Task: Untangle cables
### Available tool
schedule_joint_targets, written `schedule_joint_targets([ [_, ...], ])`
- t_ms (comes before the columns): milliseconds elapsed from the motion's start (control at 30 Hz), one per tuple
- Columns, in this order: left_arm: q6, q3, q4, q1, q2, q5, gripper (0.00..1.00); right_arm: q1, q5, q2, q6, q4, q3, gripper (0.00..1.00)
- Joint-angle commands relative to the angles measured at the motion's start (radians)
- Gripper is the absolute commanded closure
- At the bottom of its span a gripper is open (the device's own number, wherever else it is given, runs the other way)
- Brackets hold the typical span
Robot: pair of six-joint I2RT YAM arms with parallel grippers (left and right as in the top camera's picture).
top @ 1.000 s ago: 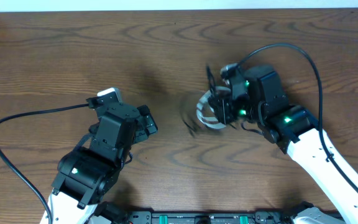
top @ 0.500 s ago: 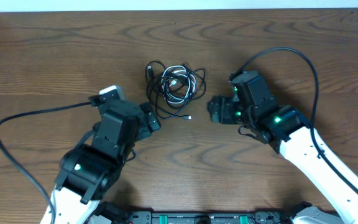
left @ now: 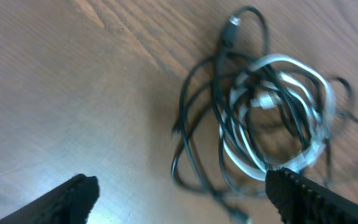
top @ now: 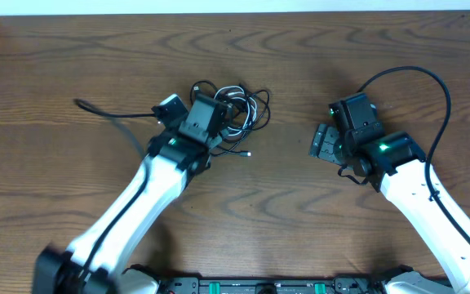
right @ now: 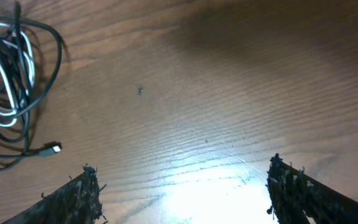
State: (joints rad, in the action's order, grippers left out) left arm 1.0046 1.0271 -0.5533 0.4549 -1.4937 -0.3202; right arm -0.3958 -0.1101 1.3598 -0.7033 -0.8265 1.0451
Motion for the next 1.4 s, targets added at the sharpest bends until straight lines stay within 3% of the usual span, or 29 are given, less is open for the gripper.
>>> schedule_joint_targets([
  [0,0.062,0.006,0.071,-0.018,-0.1,-0.05,0.11,0.002,-0.016,0.002,-0.014,-0.004,0.005,0.17],
  [100,-0.164,0.006,0.212,-0.018,-0.19,0.001,0.11,0.002,-0.011,0.002,-0.014,-0.004,0.005,0.18],
  [167,-0.22,0.006,0.242,-0.02,-0.235,0.007,0.11,0.002,-0.011,0.002,-0.014,-0.005,0.005,0.19],
  [533,-0.227,0.006,0.298,-0.111,-0.377,0.006,0.11,0.002,-0.011,0.002,-0.014,-0.027,0.005,0.19],
  [700,-0.283,0.006,0.362,-0.117,-0.406,0.135,0.11,0.002,-0.011,0.002,-0.014,-0.03,0.005,0.19],
  [833,-0.268,0.006,0.399,-0.117,-0.407,0.207,0.02,0.002,-0.011,0.002,-0.014,-0.031,0.005,0.19],
  [867,-0.258,0.006,0.401,-0.117,-0.407,0.204,0.06,0.002,-0.011,0.002,-0.014,-0.031,0.005,0.18],
  [1033,-0.252,0.006,0.395,-0.117,-0.42,0.196,0.81,0.002,-0.01,0.002,-0.014,-0.031,0.005,0.19],
  [1067,-0.252,0.006,0.389,-0.117,-0.422,0.196,0.92,0.001,-0.008,0.002,-0.014,-0.031,0.005,0.2],
  [1367,-0.402,0.006,0.263,-0.118,-0.276,0.297,0.92,0.002,0.094,0.019,-0.014,0.014,-0.005,0.28],
])
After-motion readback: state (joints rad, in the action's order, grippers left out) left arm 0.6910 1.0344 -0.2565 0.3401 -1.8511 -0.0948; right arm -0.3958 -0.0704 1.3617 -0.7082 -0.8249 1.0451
